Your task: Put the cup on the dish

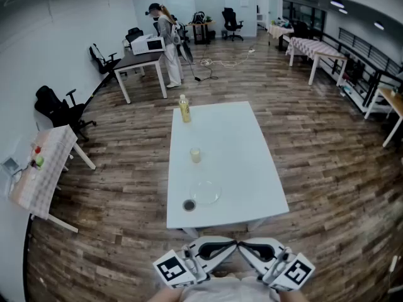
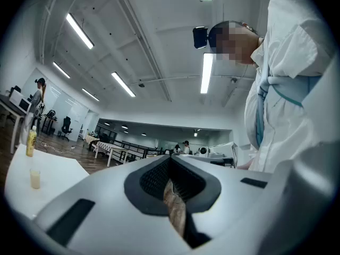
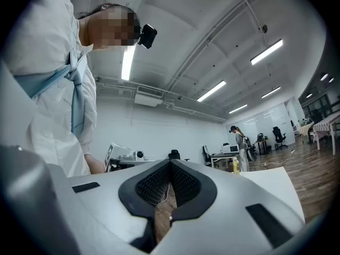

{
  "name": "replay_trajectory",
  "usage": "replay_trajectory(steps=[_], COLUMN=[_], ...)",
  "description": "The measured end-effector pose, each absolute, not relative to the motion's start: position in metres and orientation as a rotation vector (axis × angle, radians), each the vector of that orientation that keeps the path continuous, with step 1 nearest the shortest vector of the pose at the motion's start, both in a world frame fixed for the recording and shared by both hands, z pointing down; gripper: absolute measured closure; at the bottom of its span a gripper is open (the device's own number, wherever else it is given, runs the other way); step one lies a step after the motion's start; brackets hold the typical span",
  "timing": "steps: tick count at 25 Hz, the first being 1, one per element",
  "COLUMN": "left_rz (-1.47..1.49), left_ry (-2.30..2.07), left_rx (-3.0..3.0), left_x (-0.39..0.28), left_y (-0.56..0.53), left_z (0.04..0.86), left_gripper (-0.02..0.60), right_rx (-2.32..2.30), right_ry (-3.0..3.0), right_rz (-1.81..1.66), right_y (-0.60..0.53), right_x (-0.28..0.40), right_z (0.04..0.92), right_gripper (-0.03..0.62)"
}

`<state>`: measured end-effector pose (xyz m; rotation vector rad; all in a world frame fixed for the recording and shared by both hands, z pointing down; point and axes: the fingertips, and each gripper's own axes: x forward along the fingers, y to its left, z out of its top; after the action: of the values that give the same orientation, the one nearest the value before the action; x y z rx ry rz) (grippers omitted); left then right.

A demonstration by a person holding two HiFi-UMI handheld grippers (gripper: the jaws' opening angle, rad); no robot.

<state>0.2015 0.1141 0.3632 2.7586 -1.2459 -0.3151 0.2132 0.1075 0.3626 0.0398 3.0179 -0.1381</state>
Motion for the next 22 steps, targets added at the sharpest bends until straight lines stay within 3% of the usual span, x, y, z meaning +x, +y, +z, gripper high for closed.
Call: replay_trajectory(steps=[22], left_rz=[-0.306], left_ry=[-1.227], left_rx=[2.731], left_x=[0.205], left_y=[0.118], left_z=[0.370], left_gripper=[0.581], right_rx=[0.099], right_ry=[3.032], right_rz=[-0.216], right_y=[0.111], right_x=[0.217], right_z=[0.379], right_gripper=[0.562])
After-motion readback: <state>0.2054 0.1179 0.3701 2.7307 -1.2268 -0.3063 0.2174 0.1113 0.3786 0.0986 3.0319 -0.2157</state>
